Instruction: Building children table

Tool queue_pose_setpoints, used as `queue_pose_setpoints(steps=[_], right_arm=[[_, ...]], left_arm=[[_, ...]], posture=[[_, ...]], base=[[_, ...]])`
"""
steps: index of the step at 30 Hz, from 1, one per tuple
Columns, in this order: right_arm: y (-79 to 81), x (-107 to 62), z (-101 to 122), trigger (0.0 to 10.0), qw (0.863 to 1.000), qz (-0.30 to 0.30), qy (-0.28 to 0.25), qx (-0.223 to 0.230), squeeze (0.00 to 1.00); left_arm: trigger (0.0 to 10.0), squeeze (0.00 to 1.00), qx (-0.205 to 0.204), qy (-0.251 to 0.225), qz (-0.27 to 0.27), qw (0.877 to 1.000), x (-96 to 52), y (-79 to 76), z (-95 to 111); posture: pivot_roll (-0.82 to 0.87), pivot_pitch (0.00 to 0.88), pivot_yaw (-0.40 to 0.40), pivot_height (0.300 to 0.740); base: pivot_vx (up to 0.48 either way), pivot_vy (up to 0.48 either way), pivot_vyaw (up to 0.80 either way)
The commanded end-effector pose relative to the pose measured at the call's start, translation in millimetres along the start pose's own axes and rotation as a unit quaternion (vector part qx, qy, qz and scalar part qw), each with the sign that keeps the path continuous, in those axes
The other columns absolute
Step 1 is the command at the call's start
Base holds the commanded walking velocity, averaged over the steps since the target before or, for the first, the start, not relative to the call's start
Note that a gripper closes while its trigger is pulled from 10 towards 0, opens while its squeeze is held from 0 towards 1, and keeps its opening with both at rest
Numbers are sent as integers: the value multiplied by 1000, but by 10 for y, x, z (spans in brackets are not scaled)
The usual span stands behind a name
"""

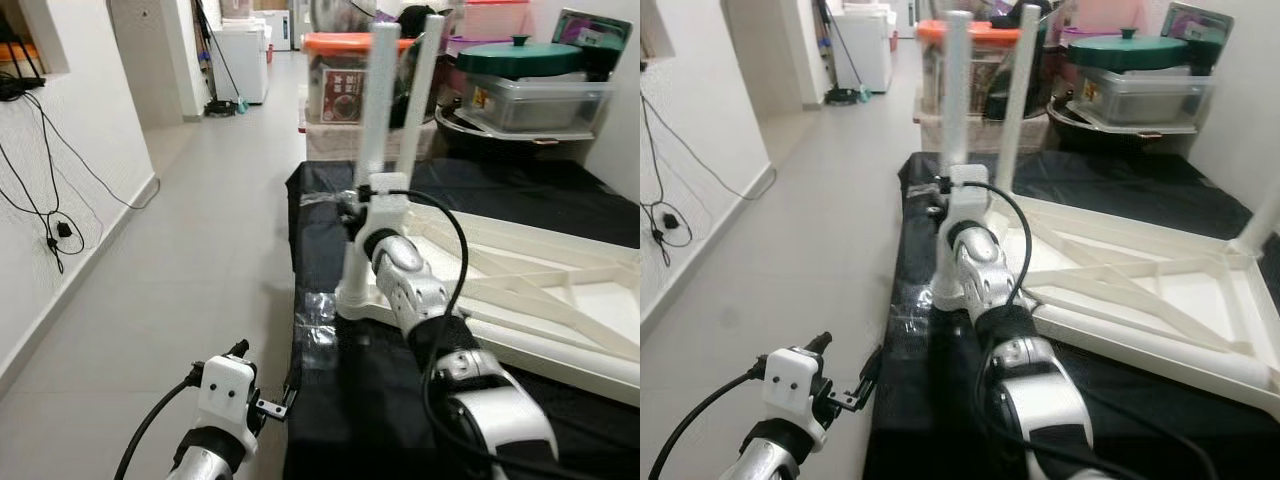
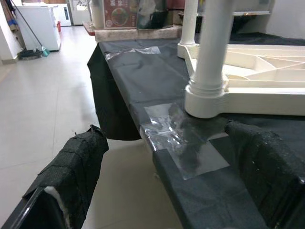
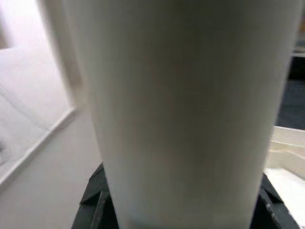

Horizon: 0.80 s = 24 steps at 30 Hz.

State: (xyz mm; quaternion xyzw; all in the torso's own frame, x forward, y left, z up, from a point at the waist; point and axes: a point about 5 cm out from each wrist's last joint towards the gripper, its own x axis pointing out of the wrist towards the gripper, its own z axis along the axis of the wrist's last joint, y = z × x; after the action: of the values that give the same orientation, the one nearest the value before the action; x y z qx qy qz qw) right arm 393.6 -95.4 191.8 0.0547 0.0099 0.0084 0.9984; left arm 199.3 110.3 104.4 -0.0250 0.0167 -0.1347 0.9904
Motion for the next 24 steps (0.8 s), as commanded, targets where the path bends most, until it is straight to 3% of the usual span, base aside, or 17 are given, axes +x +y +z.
queue_pose_setpoints(steps=[1, 4, 5, 6, 7, 9, 10, 13, 14, 15, 16, 17, 19, 20, 22, 23, 24], right_arm=[[-244, -90, -328, 0, 992, -95, 65, 56, 0], [-200, -100, -327, 0, 990, -108, 61, 63, 0], [-151, -95, -304, 2706, 991, -102, 53, 67, 0], [-118, -87, -280, 4353, 993, -93, 47, 64, 0], [-78, -75, -257, 10000, 994, -74, 38, 70, 0], [-78, -75, -257, 10000, 994, -74, 38, 70, 0], [-24, -67, -226, 10000, 996, -47, 25, 78, 1000], [68, -67, -160, 10000, 997, 2, -3, 75, 1000], [96, -70, -139, 10000, 997, 34, -16, 65, 424], [109, -73, -130, 10000, 997, 54, -23, 56, 424], [113, -73, -110, 10000, 992, 104, -30, 58, 0], [112, -75, -96, 10000, 988, 136, -34, 62, 0], [112, -75, -96, 10000, 988, 136, -34, 62, 0], [128, -73, -85, 10000, 977, 192, -24, 86, 0], [215, -145, -16, 10000, 917, 372, 8, 146, 0], [220, -193, 42, 10000, 881, 447, 16, 152, 0], [213, -223, 77, 10000, 860, 487, 20, 151, 0]], left_arm=[[10000, 0, 1, 7, -1, 1000, -1, 5, -23], [10000, 0, 1, 7, 0, 1000, -2, 6, -22], [10000, 0, 0, 6, 1, 1000, 0, 5, -19], [10000, 0, -1, 5, 3, 1000, 1, 5, -15], [10000, 0, -4, 4, 5, 1000, 3, 5, -14], [10000, 0, -4, 4, 5, 1000, 3, 5, -14], [10000, 0, -5, 3, 7, 1000, 5, 4, -12], [10000, 0, -7, 3, 5, 1000, 10, -2, -14], [10000, 0, -6, 4, 3, 1000, 12, -5, -16], [10000, 0, -6, 4, 2, 1000, 14, -6, -18], [10000, 0, -6, 4, 2, 1000, 14, -7, -17], [10000, 0, -5, 4, 2, 1000, 14, -6, -17], [10000, 0, -5, 4, 2, 1000, 14, -6, -17], [10000, 0, -5, 4, 3, 1000, 16, -5, -19], [10000, 0, -5, 4, 2, 1000, 21, -6, -23], [10000, 0, -5, 4, 1, 1000, 22, -6, -26], [10000, 0, -5, 4, 1, 1000, 22, -6, -27]], posture=[[27, 0, -12, 740], [27, 0, -12, 740], [14, 0, -15, 740], [14, 0, -15, 740], [-6, 0, -19, 740], [-6, 0, -19, 740], [-6, 0, -19, 740], [-31, 0, -7, 740], [-31, 0, -7, 740], [-31, 0, -7, 740], [-31, 0, -7, 740], [-31, 0, -7, 740], [-31, 0, -7, 740], [-32, 0, -13, 740], [-32, 0, -13, 740], [-36, 0, -9, 740], [-36, 0, -9, 740]], base=[[0, 0, 0], [0, 0, 0], [0, 0, 0], [0, 0, 0], [0, 0, 0], [0, 0, 0], [0, 0, 0], [0, 0, 0], [0, 0, 0], [0, 0, 0], [0, 0, 0], [0, 0, 0], [0, 0, 0], [0, 0, 0], [0, 0, 0], [0, 0, 0], [0, 0, 0]])
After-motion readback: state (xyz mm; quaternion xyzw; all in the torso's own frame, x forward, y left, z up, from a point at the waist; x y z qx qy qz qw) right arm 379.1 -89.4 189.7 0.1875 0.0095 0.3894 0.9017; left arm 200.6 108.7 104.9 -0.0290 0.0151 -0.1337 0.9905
